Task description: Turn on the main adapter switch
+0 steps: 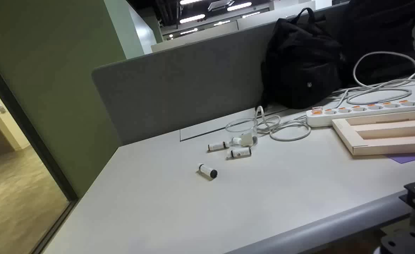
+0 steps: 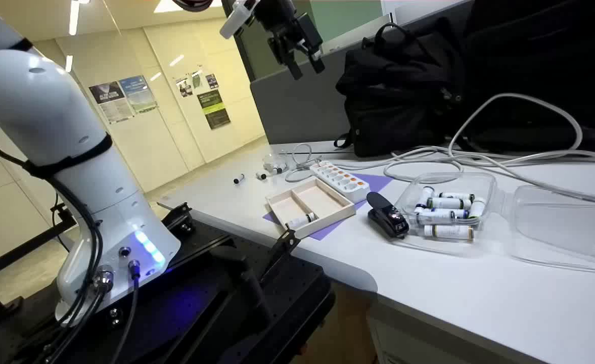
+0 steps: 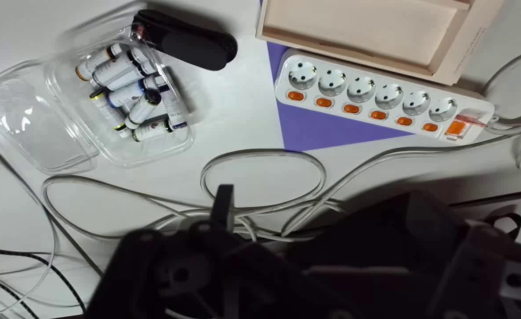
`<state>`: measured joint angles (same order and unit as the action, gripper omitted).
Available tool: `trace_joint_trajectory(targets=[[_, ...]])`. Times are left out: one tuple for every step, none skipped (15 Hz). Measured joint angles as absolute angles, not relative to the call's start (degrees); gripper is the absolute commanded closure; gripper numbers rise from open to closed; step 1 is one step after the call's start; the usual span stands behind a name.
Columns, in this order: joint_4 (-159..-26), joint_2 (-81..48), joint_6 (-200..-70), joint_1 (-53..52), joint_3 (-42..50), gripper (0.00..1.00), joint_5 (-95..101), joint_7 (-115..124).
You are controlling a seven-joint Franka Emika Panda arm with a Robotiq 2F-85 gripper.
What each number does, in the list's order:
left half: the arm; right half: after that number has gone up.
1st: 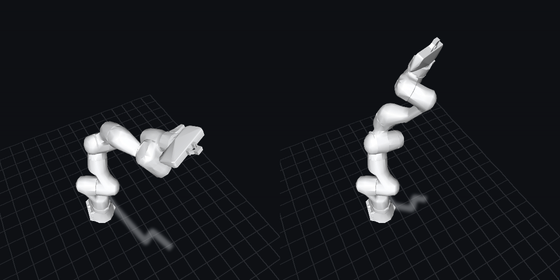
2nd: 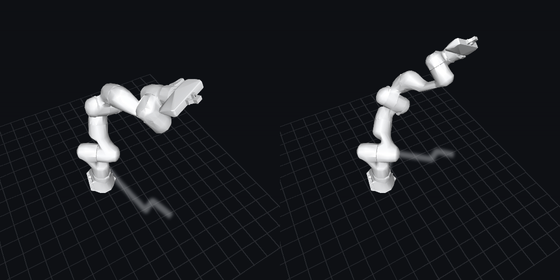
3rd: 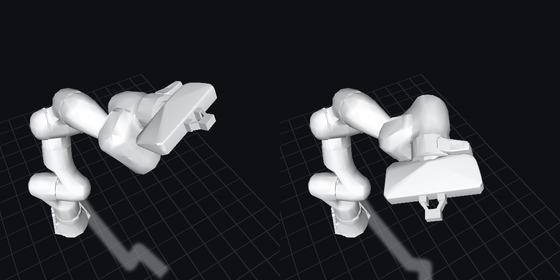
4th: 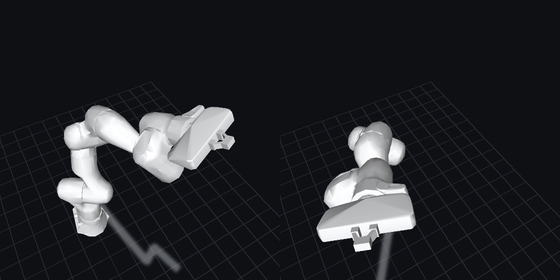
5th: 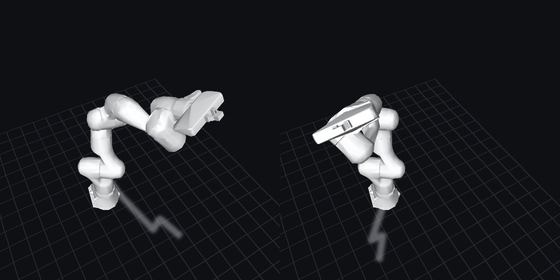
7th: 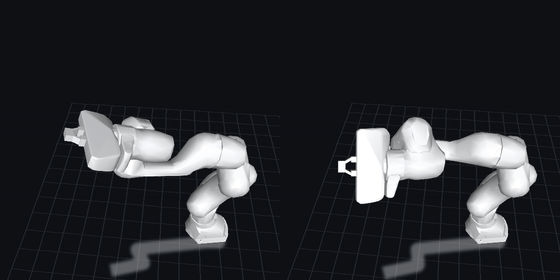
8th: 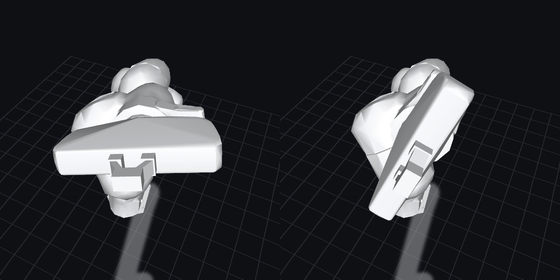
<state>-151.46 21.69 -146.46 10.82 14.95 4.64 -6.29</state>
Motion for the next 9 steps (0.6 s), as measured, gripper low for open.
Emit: trace_joint_trajectory(targets=[[-151.45,21.66,-146.50,10.82,14.95,0.00,4.64,-6.29],[-151.45,21.66,-146.51,10.82,14.95,0.00,4.64,-6.29],[-151.45,21.67,-146.51,10.82,14.95,0.00,4.64,-6.29],[-151.45,21.67,-146.51,10.82,14.95,0.00,4.64,-6.29],[-151.45,21.67,-146.52,10.82,14.95,0.00,4.64,-6.29],[-151.45,21.67,-146.52,10.82,14.95,0.00,4.64,-6.29],[-151.45,21.67,-146.52,10.82,14.95,0.00,4.64,-6.29],[-151.45,21.67,-146.52,10.82,14.95,0.00,4.64,-6.29],[-151.45,21.67,-146.52,10.82,14.95,0.00,4.64,-6.29]])
